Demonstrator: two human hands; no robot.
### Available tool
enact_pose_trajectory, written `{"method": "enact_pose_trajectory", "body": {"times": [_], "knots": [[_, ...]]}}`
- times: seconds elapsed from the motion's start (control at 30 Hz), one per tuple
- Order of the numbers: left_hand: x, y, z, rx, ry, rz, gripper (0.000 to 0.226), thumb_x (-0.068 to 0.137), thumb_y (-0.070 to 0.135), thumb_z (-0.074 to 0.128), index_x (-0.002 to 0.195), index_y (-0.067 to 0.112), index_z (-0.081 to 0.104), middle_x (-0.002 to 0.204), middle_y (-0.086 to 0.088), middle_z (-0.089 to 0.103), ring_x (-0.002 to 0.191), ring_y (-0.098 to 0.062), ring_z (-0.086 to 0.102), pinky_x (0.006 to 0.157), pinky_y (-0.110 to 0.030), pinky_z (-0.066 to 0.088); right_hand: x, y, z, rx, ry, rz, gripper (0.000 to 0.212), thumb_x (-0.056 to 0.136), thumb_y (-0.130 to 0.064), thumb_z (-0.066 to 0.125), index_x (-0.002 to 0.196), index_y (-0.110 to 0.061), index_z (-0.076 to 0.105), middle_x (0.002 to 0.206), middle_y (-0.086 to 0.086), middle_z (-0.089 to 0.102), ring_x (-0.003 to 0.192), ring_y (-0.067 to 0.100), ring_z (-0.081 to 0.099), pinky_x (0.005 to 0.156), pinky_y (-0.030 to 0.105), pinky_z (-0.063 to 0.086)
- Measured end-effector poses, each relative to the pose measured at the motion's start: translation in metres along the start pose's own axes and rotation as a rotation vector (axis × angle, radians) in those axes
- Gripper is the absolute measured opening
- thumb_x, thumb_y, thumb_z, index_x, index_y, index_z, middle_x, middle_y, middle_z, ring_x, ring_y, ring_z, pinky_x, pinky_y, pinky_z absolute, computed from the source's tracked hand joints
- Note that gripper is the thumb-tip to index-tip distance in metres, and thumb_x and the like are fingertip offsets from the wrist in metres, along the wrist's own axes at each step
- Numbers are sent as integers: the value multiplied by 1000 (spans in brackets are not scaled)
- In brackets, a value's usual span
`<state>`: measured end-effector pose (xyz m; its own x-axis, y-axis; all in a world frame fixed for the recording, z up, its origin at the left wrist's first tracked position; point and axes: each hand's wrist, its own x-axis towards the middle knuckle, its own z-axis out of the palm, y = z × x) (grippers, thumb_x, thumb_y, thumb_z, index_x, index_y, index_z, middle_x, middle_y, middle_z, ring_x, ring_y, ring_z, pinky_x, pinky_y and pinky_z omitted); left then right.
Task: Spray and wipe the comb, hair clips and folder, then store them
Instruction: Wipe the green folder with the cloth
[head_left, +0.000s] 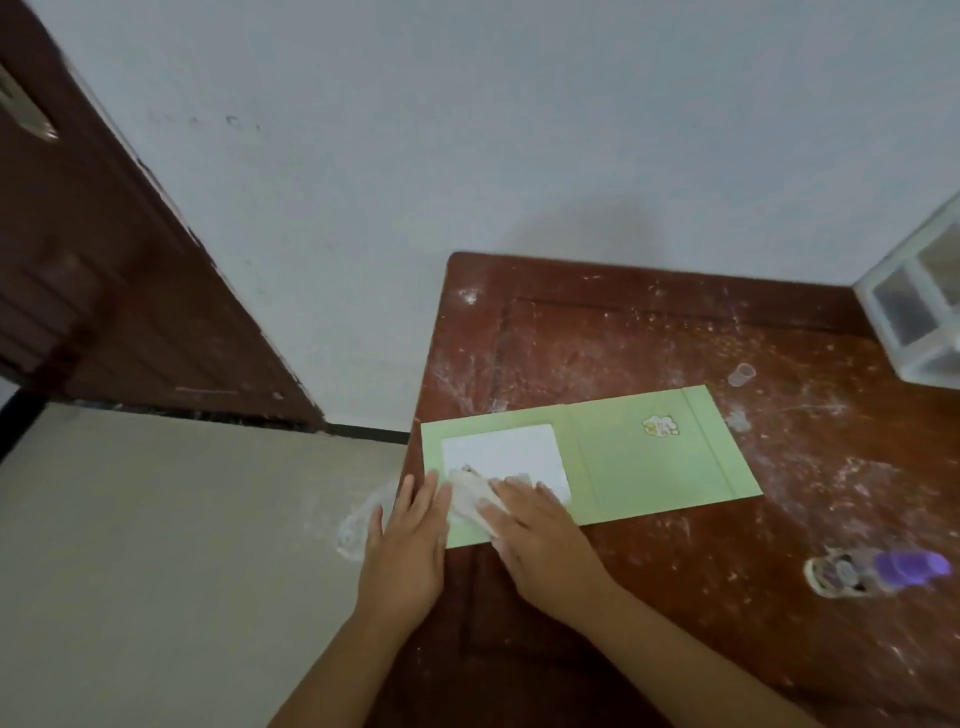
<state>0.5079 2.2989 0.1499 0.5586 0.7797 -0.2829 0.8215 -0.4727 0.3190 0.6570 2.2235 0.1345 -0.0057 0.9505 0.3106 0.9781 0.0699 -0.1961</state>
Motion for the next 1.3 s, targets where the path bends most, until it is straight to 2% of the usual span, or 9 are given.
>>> {"method": "enact_pose_trajectory", "body": {"times": [0.17,0.3,0.4,0.6,0.73,0.9,1.0,1.1,1.3], "knots": [[2,2,-1,-24,-56,-8,72,76,37,-12,146,26,3,156,7,-8,139,-6,-17,116,-34,-5,36,50,-8,-38,25,261,37,75,-18,36,105,-6,55,102,15,62,93,28,52,74,38,55],[1,1,-3,-25,-39,-11,93,59,46,-23,145,27,5,155,11,-4,129,1,-20,116,-36,-4,16,4,4,1,52,14,38,81,-12,35,117,-11,44,117,8,58,105,22,48,95,34,36],[1,2,-5,-24,-45,-7,82,69,45,-18,145,27,6,155,11,-2,142,-7,-10,116,-35,-5,-21,27,-11,-30,11,67,38,98,-24,14,118,-15,45,116,9,63,108,23,55,102,32,28],[1,3,-11,11,-74,-21,65,82,35,0,145,27,7,156,10,-1,142,-9,-10,116,-36,-5,20,39,8,-26,2,136,37,96,-24,17,111,-15,49,111,11,65,104,23,55,87,35,49],[2,2,-10,12,-67,-10,69,78,39,-3,145,28,6,154,14,-7,129,-4,-23,110,-29,-9,-29,43,-16,-18,-45,-3,42,99,-30,12,120,-17,46,119,9,62,113,21,47,93,39,42],[2,1,-11,3,-58,-13,57,90,35,1,145,27,5,154,14,-7,143,-10,-10,116,-36,-7,45,59,-3,-20,-47,233,40,79,-18,39,106,-2,64,105,21,65,88,37,66,69,43,54],[0,3,-8,17,-39,-54,51,95,35,9,145,25,14,150,17,2,143,-11,-2,115,-41,2,75,26,19,29,-40,60,42,78,-22,36,102,-4,65,106,19,66,92,35,65,73,46,54],[-5,-1,-5,-8,21,-130,53,90,41,17,117,22,58,125,7,61,116,-16,57,87,-42,49,59,4,22,123,-82,-153,38,79,-21,39,106,-10,63,111,13,65,101,27,63,81,41,52],[-10,3,1,36,105,-158,41,74,40,33,83,28,71,97,11,73,98,-13,68,74,-43,55,56,39,-2,120,-196,-334,40,82,-17,35,119,-19,48,119,5,62,109,15,49,84,35,52]]}}
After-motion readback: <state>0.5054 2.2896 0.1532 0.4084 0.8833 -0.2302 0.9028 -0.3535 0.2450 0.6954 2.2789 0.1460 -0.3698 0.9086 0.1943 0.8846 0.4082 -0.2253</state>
